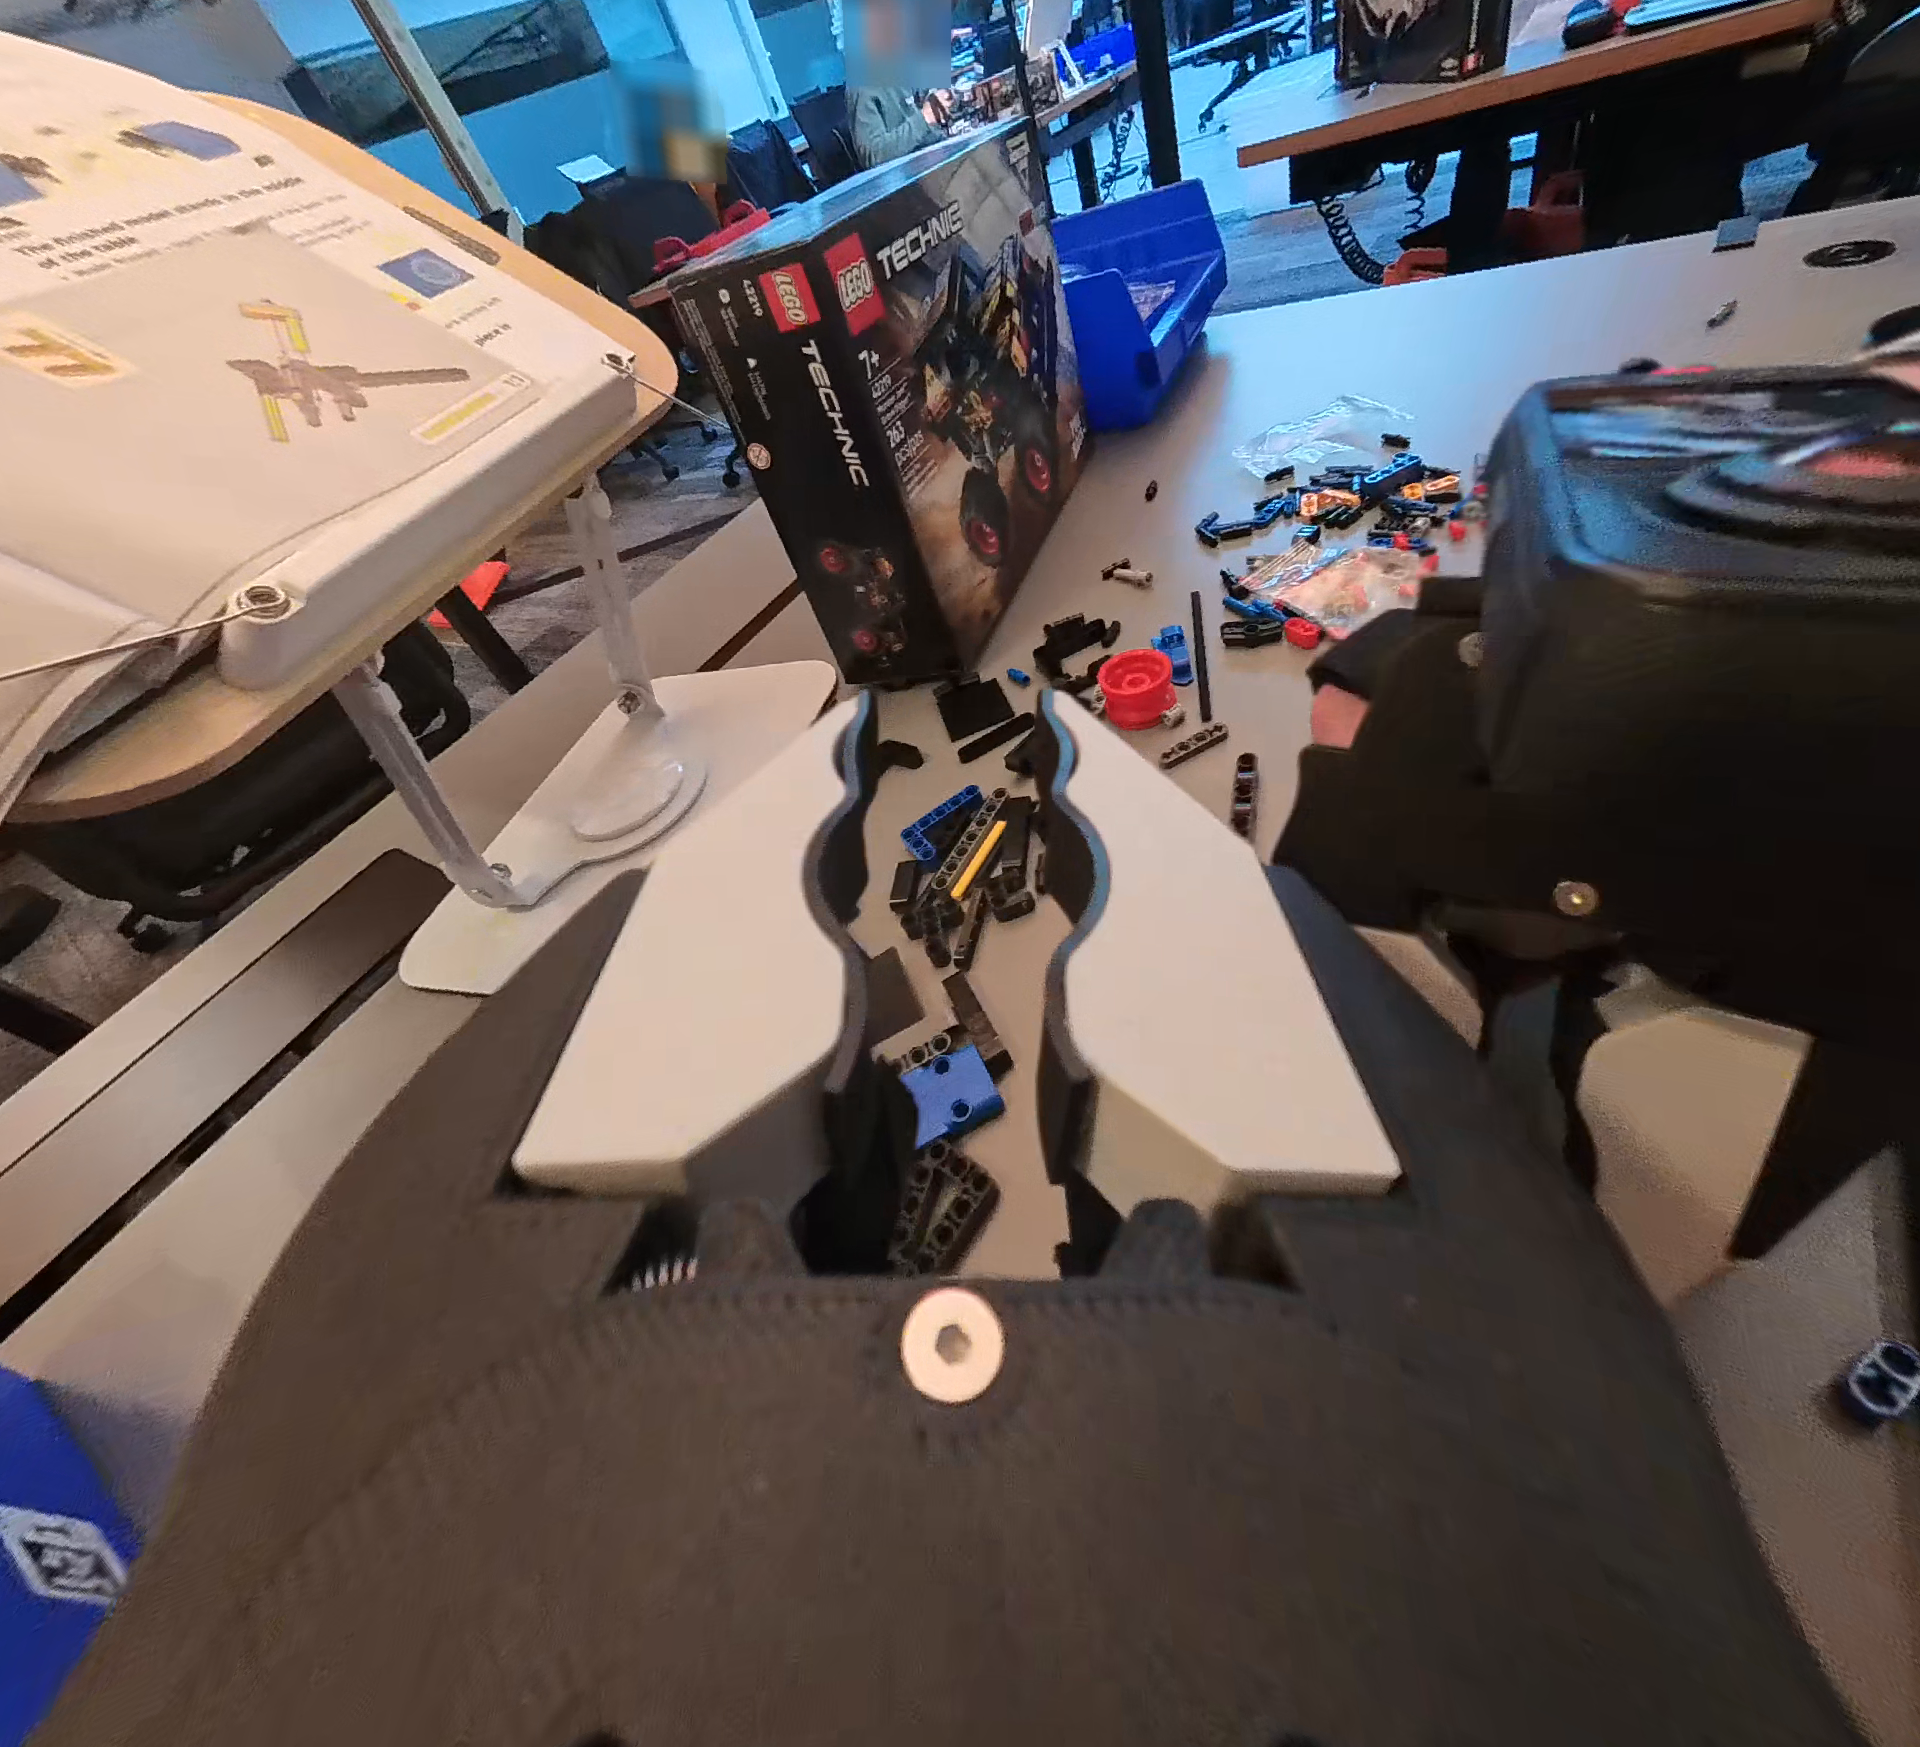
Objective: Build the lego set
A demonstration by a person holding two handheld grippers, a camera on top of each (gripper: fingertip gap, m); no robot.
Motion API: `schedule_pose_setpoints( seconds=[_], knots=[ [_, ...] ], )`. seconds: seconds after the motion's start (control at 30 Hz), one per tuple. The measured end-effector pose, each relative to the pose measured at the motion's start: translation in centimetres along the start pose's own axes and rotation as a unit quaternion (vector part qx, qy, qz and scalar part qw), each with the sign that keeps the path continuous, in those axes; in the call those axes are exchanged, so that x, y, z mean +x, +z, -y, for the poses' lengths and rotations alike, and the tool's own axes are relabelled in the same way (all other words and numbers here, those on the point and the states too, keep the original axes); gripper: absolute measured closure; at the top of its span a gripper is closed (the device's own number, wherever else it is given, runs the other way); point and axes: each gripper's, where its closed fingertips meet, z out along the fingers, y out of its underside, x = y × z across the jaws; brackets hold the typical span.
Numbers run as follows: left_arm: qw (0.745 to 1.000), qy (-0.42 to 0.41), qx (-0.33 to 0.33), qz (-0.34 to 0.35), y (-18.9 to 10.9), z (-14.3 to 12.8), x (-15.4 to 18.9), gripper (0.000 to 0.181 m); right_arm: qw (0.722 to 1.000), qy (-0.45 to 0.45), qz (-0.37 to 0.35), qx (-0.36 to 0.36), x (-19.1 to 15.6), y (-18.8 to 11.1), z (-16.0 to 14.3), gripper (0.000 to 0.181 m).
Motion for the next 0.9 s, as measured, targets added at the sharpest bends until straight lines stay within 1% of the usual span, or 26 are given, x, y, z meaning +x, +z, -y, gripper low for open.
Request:
schedule_pose_setpoints(
  seconds=[0.07, 0.2, 0.27, 0.33, 0.43, 0.5, 0.53, 0.6, 0.67, 0.7, 0.8, 0.9],
  knots=[
    [1.0, 0.002, 0.002, 0.002, -0.2, 0.1, -0.2, 0.153, 1.0, -0.015, 0.002, -0.009, 0.2, 0.1, 0.0, 0.175],
    [1.0, 0.004, 0.009, 0.005, -0.6, 0.7, -0.3, 0.153, 1.0, -0.015, 0.002, -0.015, 0.3, 0.2, 0.1, 0.176],
    [1.0, 0.01, 0.008, 0.009, -0.8, 0.8, -0.4, 0.153, 1.0, -0.009, -0.005, -0.01, 0.3, 0.1, 0.0, 0.176],
    [1.0, 0.013, 0.003, 0.002, -0.9, 0.7, -0.2, 0.152, 1.0, 0.013, -0.013, 0.01, 0.5, -0.3, 0.1, 0.176],
    [0.999, 0.027, -0.011, -0.025, -1.1, 0.2, 0.8, 0.149, 0.995, 0.062, -0.025, 0.073, 1.1, -2.5, 1.1, 0.176],
    [0.998, 0.029, -0.032, -0.047, -1.1, -0.4, 1.5, 0.148, 0.989, 0.079, -0.059, 0.106, 2.1, -4.8, 1.5, 0.176],
    [0.997, 0.025, -0.039, -0.053, -1.0, -0.6, 1.8, 0.148, 0.986, 0.076, -0.088, 0.115, 2.8, -6.0, 1.5, 0.176],
    [0.996, -0.004, -0.051, -0.072, -0.9, -0.9, 2.2, 0.144, 0.98, 0.053, -0.147, 0.124, 3.8, -8.5, 1.5, 0.176],
    [0.992, -0.073, -0.047, -0.087, -0.7, -0.7, 2.2, 0.141, 0.971, 0.019, -0.202, 0.128, 4.3, -10.8, 1.8, 0.176],
    [0.987, -0.11, -0.043, -0.111, -0.7, -0.5, 2.6, 0.141, 0.967, 0.005, -0.225, 0.123, 4.6, -11.6, 1.8, 0.176],
    [0.97, -0.184, -0.02, -0.16, -0.8, 0.1, 3.5, 0.144, 0.953, -0.039, -0.281, 0.106, 5.0, -13.5, 2.3, 0.176],
    [0.953, -0.231, 0.003, -0.195, -1.0, 0.9, 3.9, 0.15, 0.939, -0.079, -0.323, 0.088, 5.3, -14.5, 2.7, 0.176]
  ],
)
